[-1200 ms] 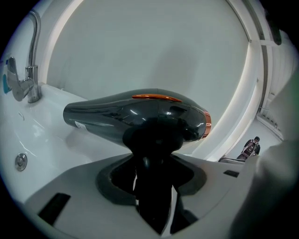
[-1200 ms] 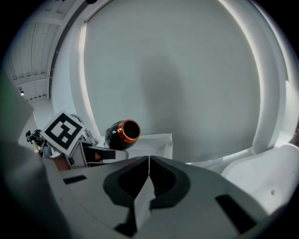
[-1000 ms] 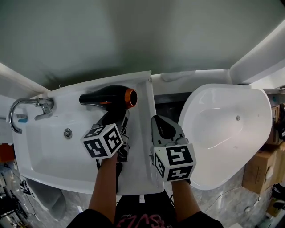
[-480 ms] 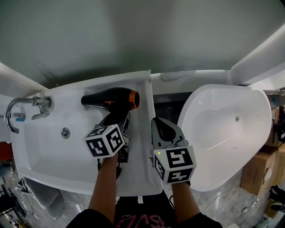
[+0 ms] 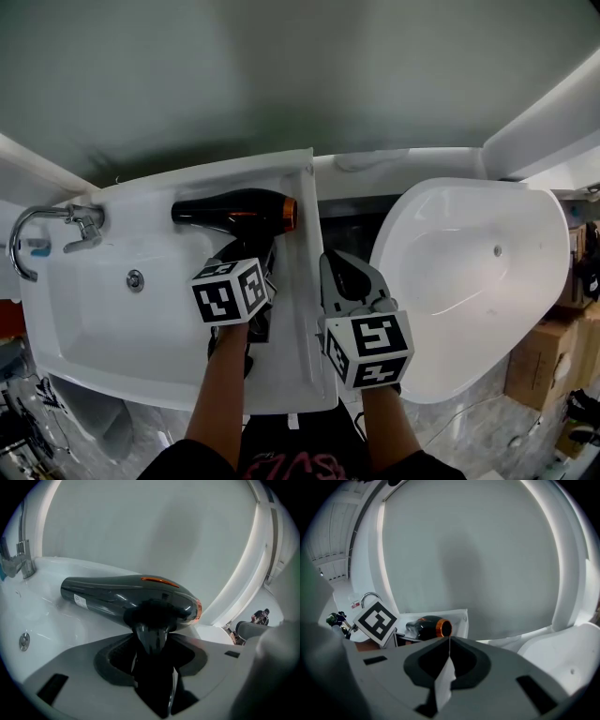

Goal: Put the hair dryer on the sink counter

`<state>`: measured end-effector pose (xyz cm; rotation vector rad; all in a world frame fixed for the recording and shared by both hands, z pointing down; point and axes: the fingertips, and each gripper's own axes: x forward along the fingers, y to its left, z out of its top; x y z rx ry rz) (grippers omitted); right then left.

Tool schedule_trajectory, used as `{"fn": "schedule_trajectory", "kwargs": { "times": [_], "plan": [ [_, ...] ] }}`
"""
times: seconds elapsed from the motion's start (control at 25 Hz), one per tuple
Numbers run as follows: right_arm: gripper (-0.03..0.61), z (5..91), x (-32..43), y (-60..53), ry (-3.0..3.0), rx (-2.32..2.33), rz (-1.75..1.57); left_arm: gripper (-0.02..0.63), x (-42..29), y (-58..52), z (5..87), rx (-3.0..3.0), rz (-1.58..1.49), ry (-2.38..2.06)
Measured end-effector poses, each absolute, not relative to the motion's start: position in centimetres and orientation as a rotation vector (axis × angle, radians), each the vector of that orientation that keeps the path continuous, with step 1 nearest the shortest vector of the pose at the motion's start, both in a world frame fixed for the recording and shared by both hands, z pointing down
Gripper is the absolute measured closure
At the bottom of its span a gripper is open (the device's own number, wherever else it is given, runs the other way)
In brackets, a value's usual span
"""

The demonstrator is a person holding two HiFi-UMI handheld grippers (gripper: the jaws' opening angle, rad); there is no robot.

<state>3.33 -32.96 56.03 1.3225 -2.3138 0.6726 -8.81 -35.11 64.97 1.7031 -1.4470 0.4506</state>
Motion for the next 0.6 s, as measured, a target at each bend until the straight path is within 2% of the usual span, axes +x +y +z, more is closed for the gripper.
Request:
{"fn": "schedule_trajectory", "kwargs": {
  "times": [0.4, 0.6],
  "plan": [
    [0.557, 55.6, 3.3, -32.7, -2.312, 1.335, 0.663, 0.378, -8.8, -34.5, 64.2, 1.759, 0.477, -1.427],
    [0.557, 54.6, 2.8, -32.7, -2.335, 1.339, 0.645, 0.377, -9.5, -33.2, 62.6, 1.783, 0.427, -1.451]
  ]
}}
